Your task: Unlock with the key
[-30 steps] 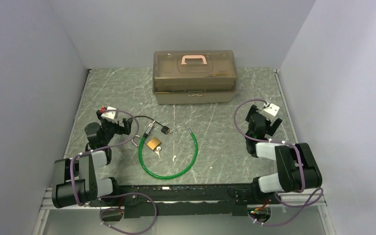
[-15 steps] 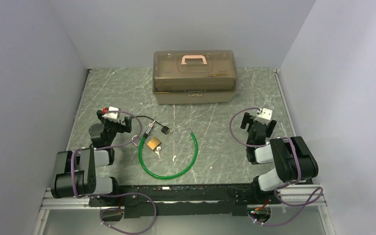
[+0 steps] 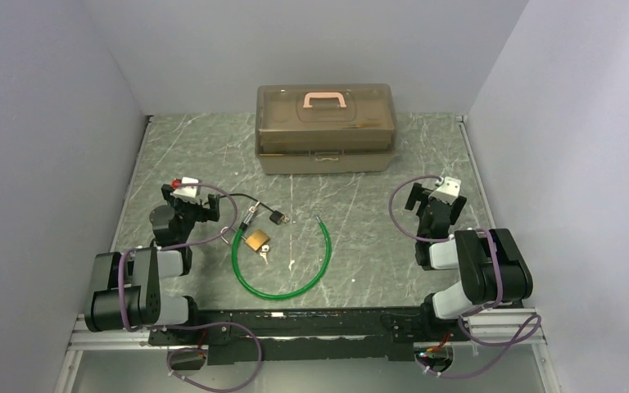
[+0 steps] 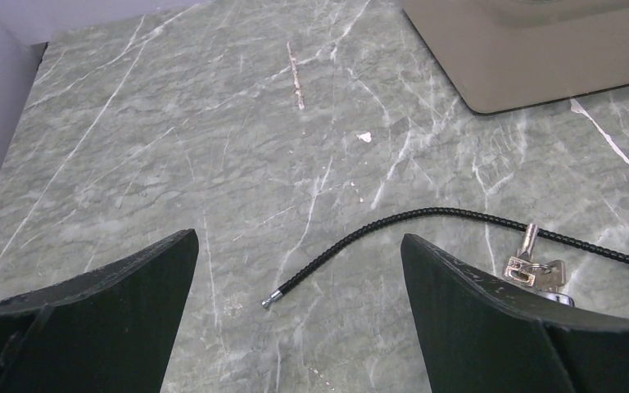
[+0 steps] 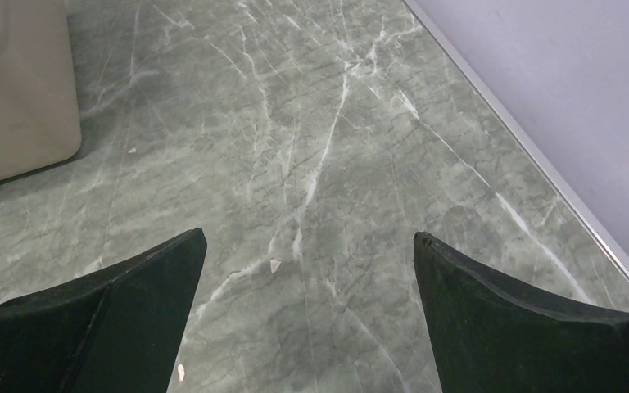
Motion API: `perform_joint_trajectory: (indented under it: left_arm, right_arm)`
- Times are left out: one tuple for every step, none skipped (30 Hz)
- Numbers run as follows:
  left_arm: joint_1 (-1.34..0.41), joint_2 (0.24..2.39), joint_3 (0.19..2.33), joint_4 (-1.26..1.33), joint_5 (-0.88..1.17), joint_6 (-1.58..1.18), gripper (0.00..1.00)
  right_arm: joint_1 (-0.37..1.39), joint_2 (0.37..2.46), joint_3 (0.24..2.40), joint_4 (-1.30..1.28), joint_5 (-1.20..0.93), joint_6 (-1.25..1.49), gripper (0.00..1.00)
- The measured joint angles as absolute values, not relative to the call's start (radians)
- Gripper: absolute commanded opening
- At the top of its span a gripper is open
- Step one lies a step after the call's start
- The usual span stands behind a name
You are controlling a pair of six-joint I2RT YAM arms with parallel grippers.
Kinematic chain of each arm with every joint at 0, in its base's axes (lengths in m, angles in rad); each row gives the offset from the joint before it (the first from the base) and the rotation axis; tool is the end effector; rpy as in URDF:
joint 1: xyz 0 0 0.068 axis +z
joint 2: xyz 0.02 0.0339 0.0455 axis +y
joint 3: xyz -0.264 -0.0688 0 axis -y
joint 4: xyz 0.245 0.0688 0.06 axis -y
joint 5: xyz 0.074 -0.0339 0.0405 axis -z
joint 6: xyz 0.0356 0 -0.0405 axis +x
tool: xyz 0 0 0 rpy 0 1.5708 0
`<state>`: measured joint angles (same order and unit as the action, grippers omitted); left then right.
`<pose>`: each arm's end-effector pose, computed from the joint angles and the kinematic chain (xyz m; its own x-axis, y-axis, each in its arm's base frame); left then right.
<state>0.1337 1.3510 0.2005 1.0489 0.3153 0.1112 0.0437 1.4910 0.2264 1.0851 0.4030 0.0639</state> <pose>0.2239 0.0190 0.1610 -0.0800 0.0957 -0.9922 0.1891 0.9788 0.0791 0.2354 -0.0037 0.1421 -0.1560 0.0520 -0.9864 0.3560 0.9345 -0.0070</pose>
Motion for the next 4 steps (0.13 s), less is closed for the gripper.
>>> perform_joint_trajectory:
  left_arm:
    - [0.134,1.351,0.200,1.049,0.315,0.111,0.99]
    - [0.134,1.351,0.200,1.049,0.315,0.111,0.99]
    - [0.134,1.351,0.200,1.048,0.315,0.111,0.99]
    - [0.133,1.351,0.200,1.048,0.314,0.112,0.99]
  right_arm:
    - [0.044,1.491,0.226,1.085,0.402,0.064,1.00]
    - [0.044,1.491,0.226,1.085,0.401,0.064,1.00]
    - [0.044,1.491,0.226,1.085,0.400,0.064,1.00]
    - [0.044,1.491,0.226,1.085,0.400,0.064,1.00]
